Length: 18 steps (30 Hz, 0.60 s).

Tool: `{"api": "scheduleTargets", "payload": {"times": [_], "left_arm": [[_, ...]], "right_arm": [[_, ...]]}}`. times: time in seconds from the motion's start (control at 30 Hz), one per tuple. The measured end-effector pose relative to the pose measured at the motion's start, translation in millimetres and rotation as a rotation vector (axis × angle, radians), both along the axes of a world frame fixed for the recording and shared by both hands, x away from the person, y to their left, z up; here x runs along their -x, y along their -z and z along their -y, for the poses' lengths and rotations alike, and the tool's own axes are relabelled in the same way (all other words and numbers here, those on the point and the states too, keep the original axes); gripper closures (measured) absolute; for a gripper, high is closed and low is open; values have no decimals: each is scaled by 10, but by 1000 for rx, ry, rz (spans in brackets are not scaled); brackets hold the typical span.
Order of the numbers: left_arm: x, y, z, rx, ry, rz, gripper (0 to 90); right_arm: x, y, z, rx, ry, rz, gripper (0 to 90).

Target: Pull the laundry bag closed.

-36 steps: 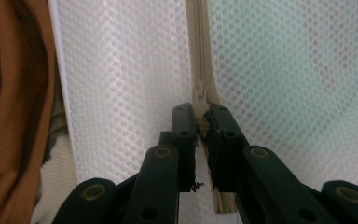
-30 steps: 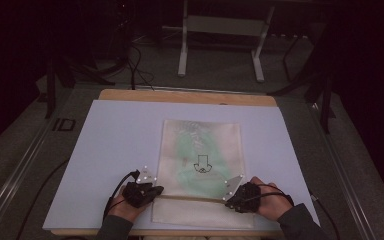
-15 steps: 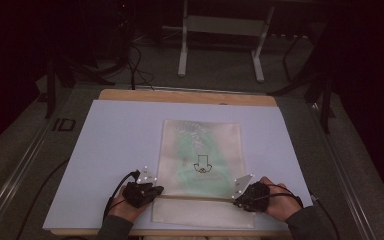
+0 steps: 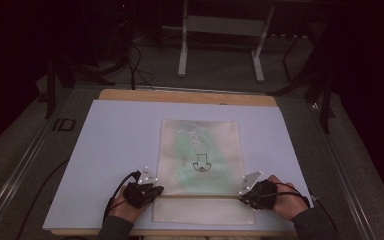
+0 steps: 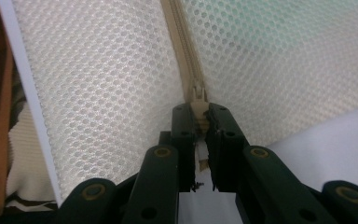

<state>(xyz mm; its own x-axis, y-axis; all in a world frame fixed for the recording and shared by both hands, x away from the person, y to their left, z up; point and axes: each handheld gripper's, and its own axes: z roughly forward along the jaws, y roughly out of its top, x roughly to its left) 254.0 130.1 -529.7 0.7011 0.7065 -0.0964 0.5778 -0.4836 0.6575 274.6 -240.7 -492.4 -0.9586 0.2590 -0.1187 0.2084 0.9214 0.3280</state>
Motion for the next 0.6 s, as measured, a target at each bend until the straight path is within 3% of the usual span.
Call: {"api": "scheduleTargets", "payload": {"times": [0.6], "left_arm": [[3, 2, 10, -17, 2, 22, 891]], "right_arm": [[3, 16, 93, -9, 21, -14, 823]]}}
